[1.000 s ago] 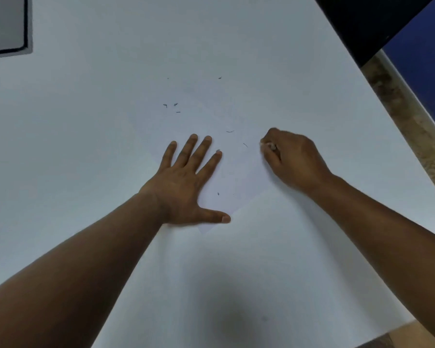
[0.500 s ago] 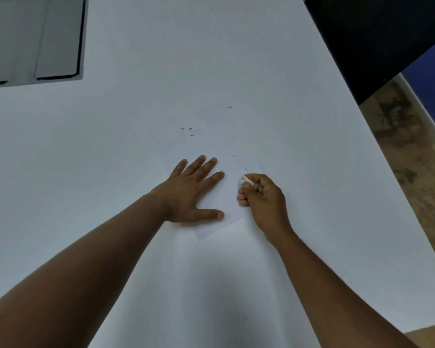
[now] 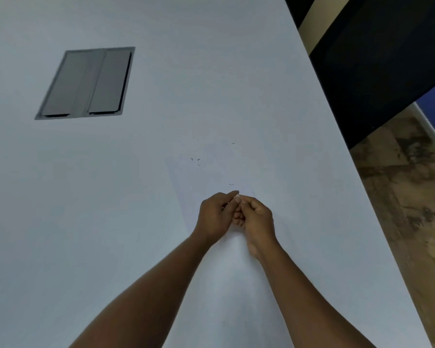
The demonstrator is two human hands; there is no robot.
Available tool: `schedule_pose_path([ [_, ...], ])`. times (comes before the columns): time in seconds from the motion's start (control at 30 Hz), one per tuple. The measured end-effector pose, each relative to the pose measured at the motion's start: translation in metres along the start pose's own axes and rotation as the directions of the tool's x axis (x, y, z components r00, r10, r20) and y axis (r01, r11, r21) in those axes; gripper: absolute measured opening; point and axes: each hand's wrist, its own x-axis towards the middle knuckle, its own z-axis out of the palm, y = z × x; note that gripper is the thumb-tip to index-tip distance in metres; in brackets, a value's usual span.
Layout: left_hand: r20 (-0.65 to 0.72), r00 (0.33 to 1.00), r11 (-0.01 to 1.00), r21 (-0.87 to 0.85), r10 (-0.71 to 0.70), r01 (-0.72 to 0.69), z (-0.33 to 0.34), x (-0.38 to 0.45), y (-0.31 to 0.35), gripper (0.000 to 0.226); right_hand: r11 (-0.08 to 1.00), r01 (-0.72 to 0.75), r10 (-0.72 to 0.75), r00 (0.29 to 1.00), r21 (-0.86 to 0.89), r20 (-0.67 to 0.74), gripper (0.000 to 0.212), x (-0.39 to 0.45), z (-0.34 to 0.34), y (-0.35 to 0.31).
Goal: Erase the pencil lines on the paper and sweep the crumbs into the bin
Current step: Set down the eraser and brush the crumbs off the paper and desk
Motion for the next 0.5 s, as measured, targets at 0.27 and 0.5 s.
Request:
schedule_pose_path([
  [0.27, -0.314, 0.945, 0.996, -0.031, -0.094, 0.089, 0.009, 0.007, 0.027, 0.031, 0.889, 0.226, -0.26, 0.965, -0.398, -0.034, 0.026, 0.003, 0.009, -0.015],
  [0.5, -0.346, 0.934, 0.996, -0.043, -0.086, 0.076, 0.006, 0.014, 0.029, 0.02, 0.819, 0.3, -0.408, 0.904, -0.489, -0.127, 0.024, 0.008, 0.015, -0.012],
])
